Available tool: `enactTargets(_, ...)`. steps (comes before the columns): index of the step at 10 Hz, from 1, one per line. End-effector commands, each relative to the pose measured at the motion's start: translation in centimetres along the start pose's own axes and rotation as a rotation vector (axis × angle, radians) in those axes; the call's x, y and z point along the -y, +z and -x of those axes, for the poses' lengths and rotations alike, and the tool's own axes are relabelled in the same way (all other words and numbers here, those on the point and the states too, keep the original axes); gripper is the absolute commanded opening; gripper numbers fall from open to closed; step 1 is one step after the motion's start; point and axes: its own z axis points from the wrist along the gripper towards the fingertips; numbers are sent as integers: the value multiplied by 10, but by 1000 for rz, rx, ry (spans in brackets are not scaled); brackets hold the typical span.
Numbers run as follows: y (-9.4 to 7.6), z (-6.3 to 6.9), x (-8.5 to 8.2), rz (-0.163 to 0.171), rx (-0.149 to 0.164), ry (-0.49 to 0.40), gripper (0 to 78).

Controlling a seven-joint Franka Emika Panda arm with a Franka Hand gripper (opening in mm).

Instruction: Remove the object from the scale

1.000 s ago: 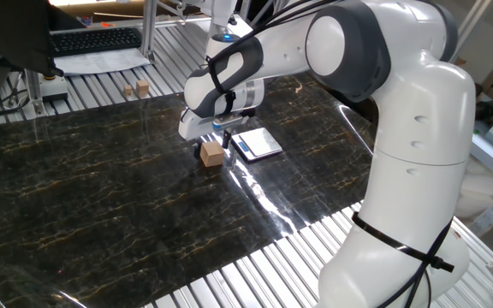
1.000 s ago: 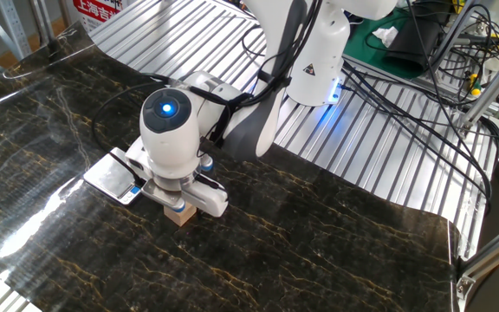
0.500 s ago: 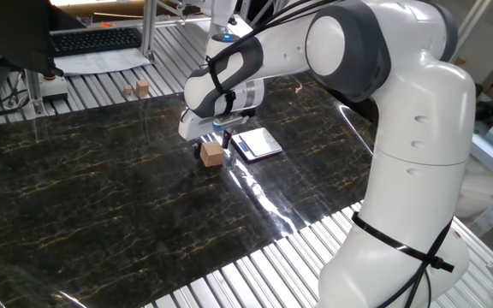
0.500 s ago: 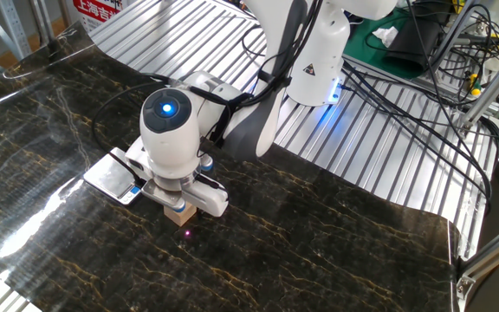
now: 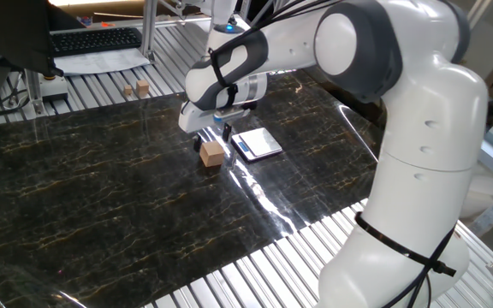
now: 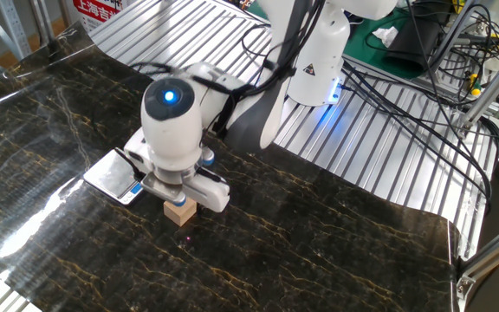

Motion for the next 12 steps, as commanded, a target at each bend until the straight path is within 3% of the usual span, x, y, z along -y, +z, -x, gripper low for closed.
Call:
enactTargets(1, -21, 5, -1, 4, 53, 0, 774)
enactTargets(3, -39, 12, 0, 6, 73, -2, 774)
enactTargets(6, -50, 15, 4, 5, 106, 7, 774)
enactTargets(9, -64, 11, 7, 7, 106, 10, 774)
enactTargets(12, -74, 9, 9, 33, 110, 9, 774)
